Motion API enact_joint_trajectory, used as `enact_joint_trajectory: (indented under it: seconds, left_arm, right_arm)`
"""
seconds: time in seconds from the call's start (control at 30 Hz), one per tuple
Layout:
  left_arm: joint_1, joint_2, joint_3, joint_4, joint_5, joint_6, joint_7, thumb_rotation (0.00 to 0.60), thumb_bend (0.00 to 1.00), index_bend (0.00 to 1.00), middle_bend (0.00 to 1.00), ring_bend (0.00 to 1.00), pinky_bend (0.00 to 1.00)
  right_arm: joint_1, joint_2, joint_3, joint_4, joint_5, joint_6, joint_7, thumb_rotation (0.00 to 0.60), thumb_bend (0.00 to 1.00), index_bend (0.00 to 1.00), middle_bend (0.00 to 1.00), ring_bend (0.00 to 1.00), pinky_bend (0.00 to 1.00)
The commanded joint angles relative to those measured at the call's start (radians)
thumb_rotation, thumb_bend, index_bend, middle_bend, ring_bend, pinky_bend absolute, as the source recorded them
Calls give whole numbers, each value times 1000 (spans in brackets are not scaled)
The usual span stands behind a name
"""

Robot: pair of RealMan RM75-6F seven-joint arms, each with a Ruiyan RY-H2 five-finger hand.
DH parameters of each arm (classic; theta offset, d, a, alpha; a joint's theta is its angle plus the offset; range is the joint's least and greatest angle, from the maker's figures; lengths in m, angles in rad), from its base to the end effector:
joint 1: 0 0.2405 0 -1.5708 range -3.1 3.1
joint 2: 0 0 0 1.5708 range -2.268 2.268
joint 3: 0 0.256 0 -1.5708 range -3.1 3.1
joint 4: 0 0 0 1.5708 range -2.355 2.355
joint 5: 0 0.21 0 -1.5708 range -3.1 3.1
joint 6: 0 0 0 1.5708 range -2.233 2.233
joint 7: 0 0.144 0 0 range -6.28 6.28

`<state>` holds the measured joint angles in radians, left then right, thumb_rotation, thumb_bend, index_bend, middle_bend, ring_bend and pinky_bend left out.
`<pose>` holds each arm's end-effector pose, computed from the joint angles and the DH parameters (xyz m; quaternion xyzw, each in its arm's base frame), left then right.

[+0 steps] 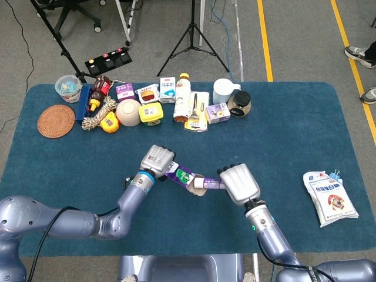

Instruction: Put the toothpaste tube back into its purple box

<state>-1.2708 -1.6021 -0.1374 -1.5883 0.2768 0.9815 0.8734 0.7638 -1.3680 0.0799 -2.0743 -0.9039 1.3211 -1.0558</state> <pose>-0.0363 0.3624 -0.0556 -0.8130 -0.3433 -0.2144 0.4186 -0.0969 -0.2725 0.0413 0.7854 -0.2438 0.2816 0.4944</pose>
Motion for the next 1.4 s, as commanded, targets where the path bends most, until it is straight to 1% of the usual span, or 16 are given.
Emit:
enact_joint_trajectory:
  seconds: [0.03, 0.2, 0.4, 0.83, 1.4]
  left_arm:
    - [-2, -5, -1, 2, -5, 2, 3, 600, 286, 543, 471, 371, 601]
    - [-8, -15, -4, 4, -15, 9, 10, 600, 286, 543, 471, 371, 623]
    - [-13, -34, -16, 8, -24, 23, 12, 600, 286, 543, 471, 376, 634]
    - [-11, -50, -20, 37, -38, 22, 20, 600, 286, 543, 473, 376, 634]
    - [-17, -59, -44, 36, -40, 24, 25, 600, 286, 543, 473, 376, 635]
  right_arm:
    - [11, -35, 2, -18, 55, 67, -96, 600, 743, 601, 639, 577, 623]
    - [19, -72, 11, -34, 98, 144, -186, 600, 755, 600, 642, 586, 631]
    - [19, -114, 9, -58, 120, 219, -253, 600, 761, 600, 643, 589, 635]
    - [14, -118, -9, -95, 79, 251, -268, 600, 762, 601, 643, 589, 635]
    - [29, -185, -9, -108, 86, 297, -347, 600, 762, 601, 644, 590, 635]
